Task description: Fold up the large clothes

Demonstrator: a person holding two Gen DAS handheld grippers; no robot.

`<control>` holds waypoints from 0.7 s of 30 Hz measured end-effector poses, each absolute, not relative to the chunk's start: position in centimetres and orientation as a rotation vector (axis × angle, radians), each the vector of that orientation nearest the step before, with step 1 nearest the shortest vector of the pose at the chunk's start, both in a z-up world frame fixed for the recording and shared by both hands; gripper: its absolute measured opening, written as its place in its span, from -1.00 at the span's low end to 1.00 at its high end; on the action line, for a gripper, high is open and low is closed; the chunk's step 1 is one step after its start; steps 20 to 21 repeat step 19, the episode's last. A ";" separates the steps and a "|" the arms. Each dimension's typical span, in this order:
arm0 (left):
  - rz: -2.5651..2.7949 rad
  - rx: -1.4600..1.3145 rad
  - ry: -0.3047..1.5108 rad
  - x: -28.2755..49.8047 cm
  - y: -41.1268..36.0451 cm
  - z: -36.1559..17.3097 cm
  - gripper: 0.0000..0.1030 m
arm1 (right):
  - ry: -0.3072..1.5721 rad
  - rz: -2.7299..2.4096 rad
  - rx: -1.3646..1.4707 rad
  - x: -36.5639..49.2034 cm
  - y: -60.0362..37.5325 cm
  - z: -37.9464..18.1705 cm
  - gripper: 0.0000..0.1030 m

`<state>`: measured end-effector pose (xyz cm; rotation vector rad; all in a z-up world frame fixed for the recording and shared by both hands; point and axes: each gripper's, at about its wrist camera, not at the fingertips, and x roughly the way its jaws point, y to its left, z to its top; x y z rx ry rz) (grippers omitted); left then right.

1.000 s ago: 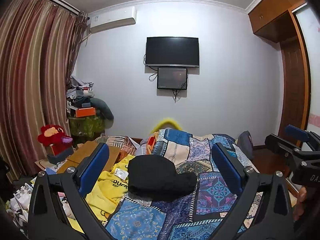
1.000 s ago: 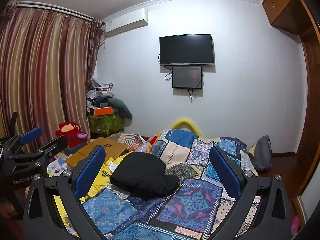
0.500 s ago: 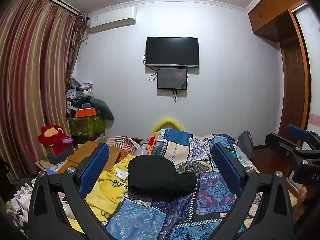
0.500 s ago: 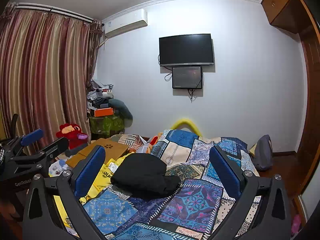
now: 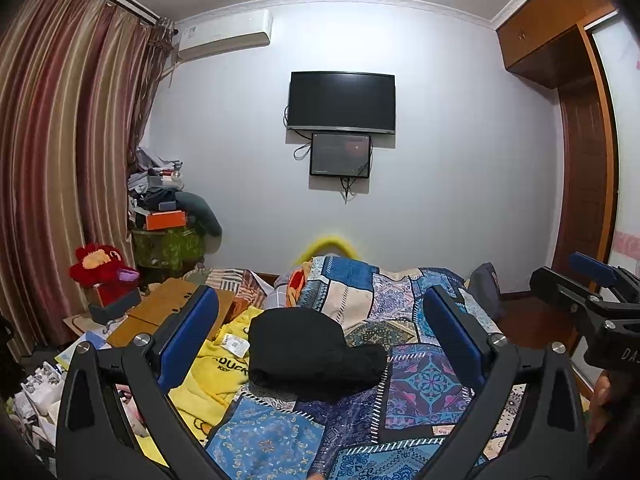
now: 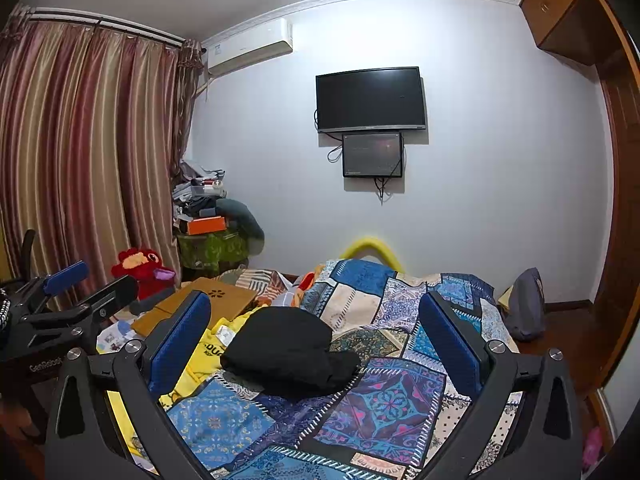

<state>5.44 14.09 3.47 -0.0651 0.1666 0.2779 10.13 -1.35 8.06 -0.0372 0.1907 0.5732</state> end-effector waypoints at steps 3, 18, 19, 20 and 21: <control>0.282 -0.053 0.179 5.6 13.9 3.4 0.99 | 0.190 0.572 -0.037 10.1 -1.3 8.0 1.00; 0.271 -0.057 0.170 5.3 13.5 3.4 0.99 | 0.200 0.568 -0.029 10.4 -1.2 8.0 1.00; 0.273 -0.058 0.171 5.3 13.5 3.4 0.99 | 0.201 0.568 -0.028 10.4 -1.1 8.0 1.00; 0.273 -0.058 0.171 5.3 13.5 3.4 0.99 | 0.201 0.568 -0.028 10.4 -1.1 8.0 1.00; 0.273 -0.058 0.171 5.3 13.5 3.4 0.99 | 0.201 0.568 -0.028 10.4 -1.1 8.0 1.00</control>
